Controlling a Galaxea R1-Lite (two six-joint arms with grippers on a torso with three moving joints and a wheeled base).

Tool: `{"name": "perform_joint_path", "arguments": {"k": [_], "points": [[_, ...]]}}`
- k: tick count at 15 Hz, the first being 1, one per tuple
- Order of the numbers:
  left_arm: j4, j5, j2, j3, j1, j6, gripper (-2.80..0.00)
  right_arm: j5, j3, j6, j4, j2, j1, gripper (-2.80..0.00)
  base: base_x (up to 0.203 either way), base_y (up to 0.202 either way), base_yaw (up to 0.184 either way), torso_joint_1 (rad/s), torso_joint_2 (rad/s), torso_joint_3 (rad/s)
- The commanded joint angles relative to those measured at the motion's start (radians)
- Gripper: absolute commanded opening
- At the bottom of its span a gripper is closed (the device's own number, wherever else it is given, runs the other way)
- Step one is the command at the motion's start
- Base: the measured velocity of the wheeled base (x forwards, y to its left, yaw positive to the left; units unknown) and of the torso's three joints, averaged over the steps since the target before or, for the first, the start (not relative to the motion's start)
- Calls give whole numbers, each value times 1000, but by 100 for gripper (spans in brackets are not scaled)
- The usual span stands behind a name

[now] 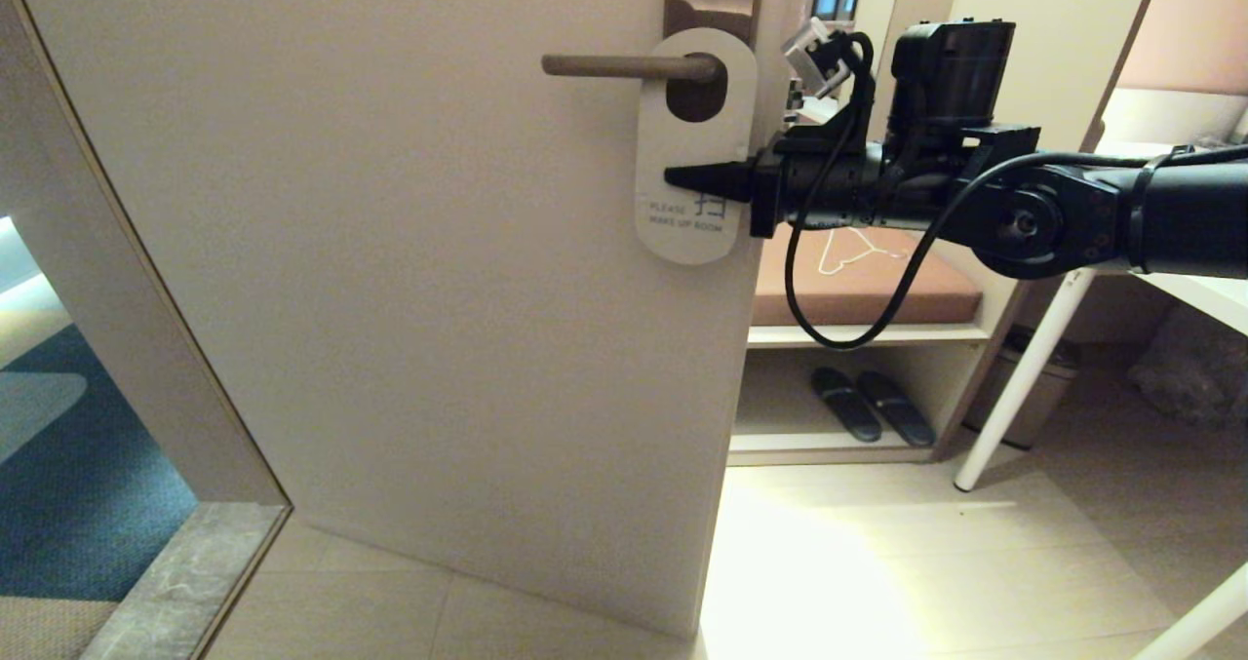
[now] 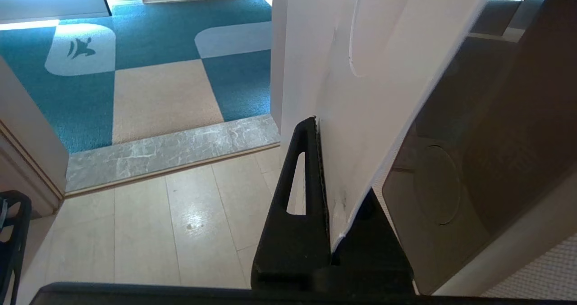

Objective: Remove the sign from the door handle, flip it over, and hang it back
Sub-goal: Take down the sign

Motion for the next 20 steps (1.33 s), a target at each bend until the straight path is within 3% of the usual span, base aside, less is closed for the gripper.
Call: {"name": "perform_joint_path", "arguments": {"k": [1, 6, 16, 20], "points": [[0, 0, 1, 1, 0, -1, -280, 2, -2, 0, -2, -3, 6, -280, 0, 0, 0, 0, 0, 0], [1, -1, 1, 1, 0, 0, -280, -27, -18, -43, -4, 2, 38, -280, 0, 0, 0, 0, 0, 0], [0, 0, 1, 0, 0, 0, -280, -84, -45, -37, -3, 3, 55, -280, 0, 0, 0, 0, 0, 0], [0, -1, 1, 0, 0, -1, -280, -142, -69, -35, -2, 3, 82, -280, 0, 0, 0, 0, 0, 0]]}}
